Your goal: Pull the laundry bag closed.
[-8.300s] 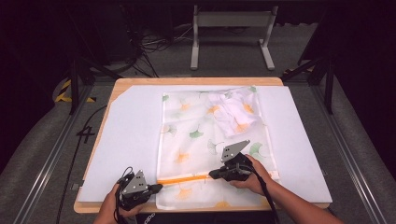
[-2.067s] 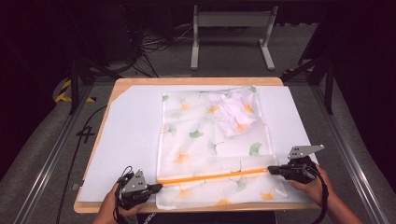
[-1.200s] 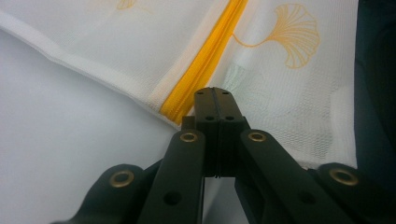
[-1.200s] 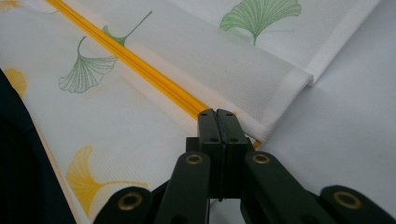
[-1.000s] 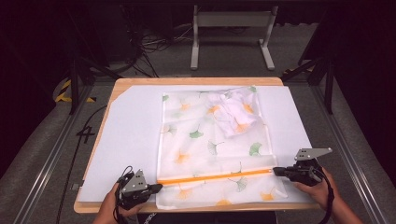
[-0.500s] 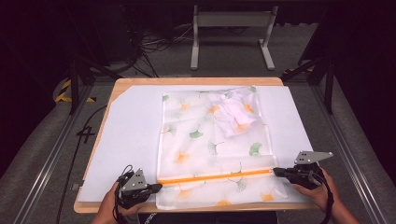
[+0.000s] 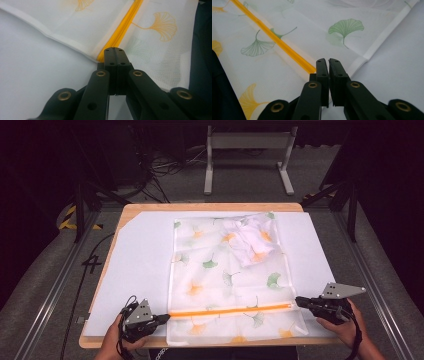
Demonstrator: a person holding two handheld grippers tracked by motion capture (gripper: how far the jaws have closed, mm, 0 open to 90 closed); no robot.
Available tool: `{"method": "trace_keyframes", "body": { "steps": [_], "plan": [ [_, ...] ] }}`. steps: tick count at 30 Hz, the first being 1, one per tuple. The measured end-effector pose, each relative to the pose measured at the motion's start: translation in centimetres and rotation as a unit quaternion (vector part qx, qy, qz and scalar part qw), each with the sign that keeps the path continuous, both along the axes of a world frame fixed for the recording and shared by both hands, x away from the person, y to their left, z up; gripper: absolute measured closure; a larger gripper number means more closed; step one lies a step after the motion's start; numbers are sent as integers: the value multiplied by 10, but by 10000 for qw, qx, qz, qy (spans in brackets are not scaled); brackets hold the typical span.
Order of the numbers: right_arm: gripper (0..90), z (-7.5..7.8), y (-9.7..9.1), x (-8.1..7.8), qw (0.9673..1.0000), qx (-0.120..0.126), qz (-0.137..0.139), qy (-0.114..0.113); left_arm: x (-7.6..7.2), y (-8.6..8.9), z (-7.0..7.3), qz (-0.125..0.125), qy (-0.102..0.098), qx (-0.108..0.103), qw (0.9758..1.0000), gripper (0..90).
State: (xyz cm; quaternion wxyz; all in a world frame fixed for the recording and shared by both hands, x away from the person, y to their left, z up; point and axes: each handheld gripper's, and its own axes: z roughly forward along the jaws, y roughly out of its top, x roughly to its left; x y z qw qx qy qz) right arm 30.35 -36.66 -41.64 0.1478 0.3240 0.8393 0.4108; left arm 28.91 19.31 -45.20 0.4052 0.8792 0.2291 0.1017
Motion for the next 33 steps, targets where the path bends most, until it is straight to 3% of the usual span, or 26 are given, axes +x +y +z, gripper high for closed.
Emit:
{"method": "trace_keyframes", "body": {
  "steps": [6,14,18,29,33],
  "plan": [
    [837,3,-5,0,9998,41,-124,-155,1,5,3,98,-107,-6,9999,887],
    [785,5,-7,-1,9990,-116,-270,-341,2,15,7,308,-277,-9,9991,859],
    [716,5,-6,-2,9977,-297,-365,-486,3,21,9,426,-365,-74,9984,813],
    [507,4,-12,-1,9944,-398,-681,-697,9,35,11,806,-559,-80,9951,667],
    [406,2,-15,0,9922,-496,-816,-798,13,39,11,974,-658,-38,9931,576]
  ]
}}
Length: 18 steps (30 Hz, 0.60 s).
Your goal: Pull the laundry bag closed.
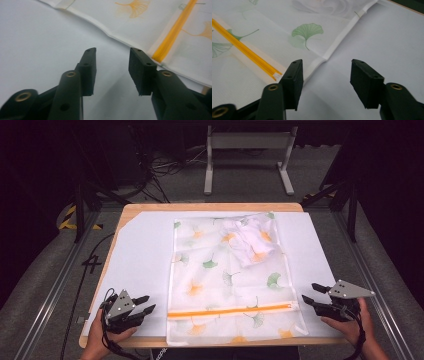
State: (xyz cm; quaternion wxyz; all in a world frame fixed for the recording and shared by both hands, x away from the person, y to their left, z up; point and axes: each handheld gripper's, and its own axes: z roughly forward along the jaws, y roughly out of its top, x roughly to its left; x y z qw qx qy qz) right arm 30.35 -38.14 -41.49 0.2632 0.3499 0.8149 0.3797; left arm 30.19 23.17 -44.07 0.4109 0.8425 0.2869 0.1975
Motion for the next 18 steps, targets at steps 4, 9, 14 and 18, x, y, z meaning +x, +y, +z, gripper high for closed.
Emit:
{"method": "trace_keyframes", "body": {
  "steps": [4,9,14,18],
  "plan": [
    [317,-1,-6,1,9999,4,-143,-47,4,5,0,219,-67,-27,9997,472],
    [257,-4,-13,1,9993,-15,-365,-128,11,12,-1,493,-152,-29,9987,358],
    [218,-6,-21,-1,9981,-53,-583,-215,19,22,-3,745,-117,-74,9971,236],
    [174,-7,-29,-3,9966,71,-760,-316,23,35,-4,929,-118,-253,9953,166]
  ]
}}
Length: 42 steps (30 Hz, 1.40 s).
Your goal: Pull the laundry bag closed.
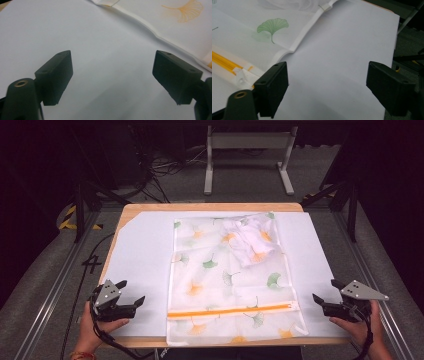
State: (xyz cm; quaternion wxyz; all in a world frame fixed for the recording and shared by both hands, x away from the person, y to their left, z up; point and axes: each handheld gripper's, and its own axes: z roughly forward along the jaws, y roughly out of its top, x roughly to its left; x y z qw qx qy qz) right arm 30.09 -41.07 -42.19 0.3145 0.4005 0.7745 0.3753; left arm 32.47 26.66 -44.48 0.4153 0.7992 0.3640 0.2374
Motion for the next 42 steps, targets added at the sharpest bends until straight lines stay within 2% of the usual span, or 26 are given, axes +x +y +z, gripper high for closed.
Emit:
{"method": "trace_keyframes", "body": {
  "steps": [4,7,9,13,16,20,23,29,31,42],
  "plan": [
    [144,-3,-6,0,9998,108,-154,-38,-1,5,-2,134,-21,-171,9998,120],
    [127,-6,-10,-1,9994,250,-230,-45,-3,5,-2,135,-75,-286,9995,91],
    [122,-7,-10,-2,9995,197,-244,-51,-4,3,-1,120,-56,-337,9993,74],
    [120,-7,-9,-3,9994,216,-264,-60,-6,0,-2,52,-61,-316,9995,67],
    [119,-9,-5,-4,9997,91,-216,-88,-7,-5,-2,-13,-74,-225,9997,66],
    [119,-10,-1,-6,9997,-64,-215,-95,-8,-6,-3,-40,-102,-254,9996,67],
    [122,-11,1,-8,9997,-36,-204,-93,-8,-6,-3,-29,-104,-262,9996,68],
    [125,-11,5,-10,9997,-169,-132,-134,-7,-9,-5,-34,-68,-155,9999,75],
    [126,-13,5,-10,9996,-188,-145,-119,-6,-11,-5,-59,-45,-84,9999,75],
    [128,-10,6,-14,9996,-179,-139,-187,-7,-14,-5,-105,-35,-103,9999,78]
  ]
}}
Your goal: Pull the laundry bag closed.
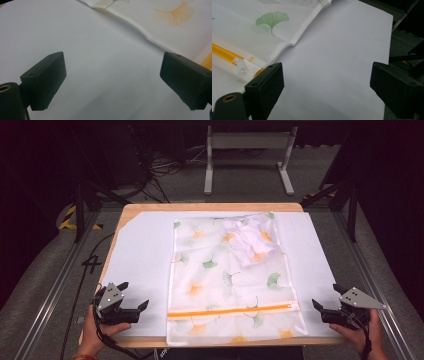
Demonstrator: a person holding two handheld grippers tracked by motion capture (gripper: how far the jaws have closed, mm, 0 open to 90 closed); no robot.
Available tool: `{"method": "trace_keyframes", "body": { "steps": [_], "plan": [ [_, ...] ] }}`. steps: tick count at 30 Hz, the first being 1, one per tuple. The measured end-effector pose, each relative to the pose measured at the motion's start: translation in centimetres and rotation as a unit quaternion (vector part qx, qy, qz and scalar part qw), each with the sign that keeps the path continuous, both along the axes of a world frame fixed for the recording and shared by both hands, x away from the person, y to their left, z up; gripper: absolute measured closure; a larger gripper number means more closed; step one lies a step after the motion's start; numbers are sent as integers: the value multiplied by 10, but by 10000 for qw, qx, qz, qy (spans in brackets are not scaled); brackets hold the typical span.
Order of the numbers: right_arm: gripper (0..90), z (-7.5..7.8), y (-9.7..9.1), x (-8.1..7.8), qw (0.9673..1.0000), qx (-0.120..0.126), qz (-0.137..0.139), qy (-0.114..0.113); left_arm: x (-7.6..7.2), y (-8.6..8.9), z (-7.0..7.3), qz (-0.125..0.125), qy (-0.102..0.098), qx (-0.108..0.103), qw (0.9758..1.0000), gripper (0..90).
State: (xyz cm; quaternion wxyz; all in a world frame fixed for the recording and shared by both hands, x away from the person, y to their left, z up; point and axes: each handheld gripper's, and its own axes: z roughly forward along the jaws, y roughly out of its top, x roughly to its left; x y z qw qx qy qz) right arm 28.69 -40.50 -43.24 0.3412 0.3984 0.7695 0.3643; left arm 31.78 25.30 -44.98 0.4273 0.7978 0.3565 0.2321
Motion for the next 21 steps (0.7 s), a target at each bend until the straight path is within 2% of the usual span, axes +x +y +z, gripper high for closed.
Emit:
{"method": "trace_keyframes", "body": {
  "steps": [21],
  "plan": [
    [131,-1,1,0,10000,-10,18,15,2,-2,-1,-45,54,107,9999,82]
  ]
}}
